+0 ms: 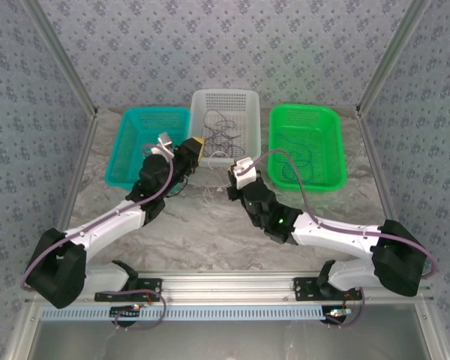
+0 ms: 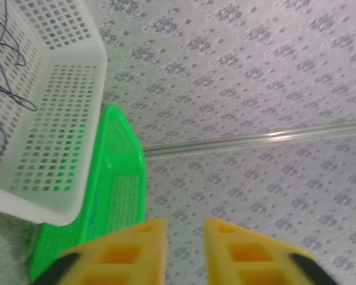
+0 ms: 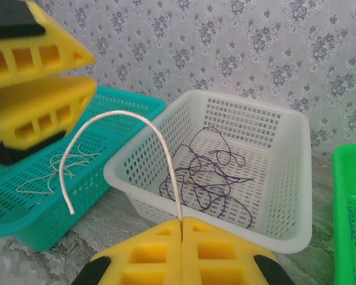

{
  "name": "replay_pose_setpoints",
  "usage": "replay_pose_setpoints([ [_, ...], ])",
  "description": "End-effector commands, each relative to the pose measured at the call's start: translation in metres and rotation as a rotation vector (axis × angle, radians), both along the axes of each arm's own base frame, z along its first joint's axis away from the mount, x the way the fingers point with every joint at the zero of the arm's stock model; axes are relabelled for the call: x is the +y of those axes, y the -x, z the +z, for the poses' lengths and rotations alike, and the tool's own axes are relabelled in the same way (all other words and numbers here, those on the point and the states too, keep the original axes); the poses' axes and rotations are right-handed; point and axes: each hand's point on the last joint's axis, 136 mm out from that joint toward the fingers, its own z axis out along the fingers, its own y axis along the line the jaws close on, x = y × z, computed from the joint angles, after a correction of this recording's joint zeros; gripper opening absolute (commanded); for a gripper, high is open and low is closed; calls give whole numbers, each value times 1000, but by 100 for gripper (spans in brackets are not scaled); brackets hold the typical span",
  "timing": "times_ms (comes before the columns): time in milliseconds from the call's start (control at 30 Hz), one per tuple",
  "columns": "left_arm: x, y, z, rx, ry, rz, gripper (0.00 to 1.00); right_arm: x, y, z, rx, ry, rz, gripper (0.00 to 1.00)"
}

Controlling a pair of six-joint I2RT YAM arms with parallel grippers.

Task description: Untangle the cables

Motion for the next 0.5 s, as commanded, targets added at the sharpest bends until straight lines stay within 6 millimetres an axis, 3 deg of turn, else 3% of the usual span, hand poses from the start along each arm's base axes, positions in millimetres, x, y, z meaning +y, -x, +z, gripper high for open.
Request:
replay_pose_setpoints([
  [0,-2,10,11,18,31,-46,49,-12,-7,6,-17,7,-71,0],
  [167,-1,25,25,19,50,-43,75,-16,-27,10,-94,65,-146,0],
  [467,-15,37,26,85,138,-101,84,-3,-66,33,-171,9,-206,0],
])
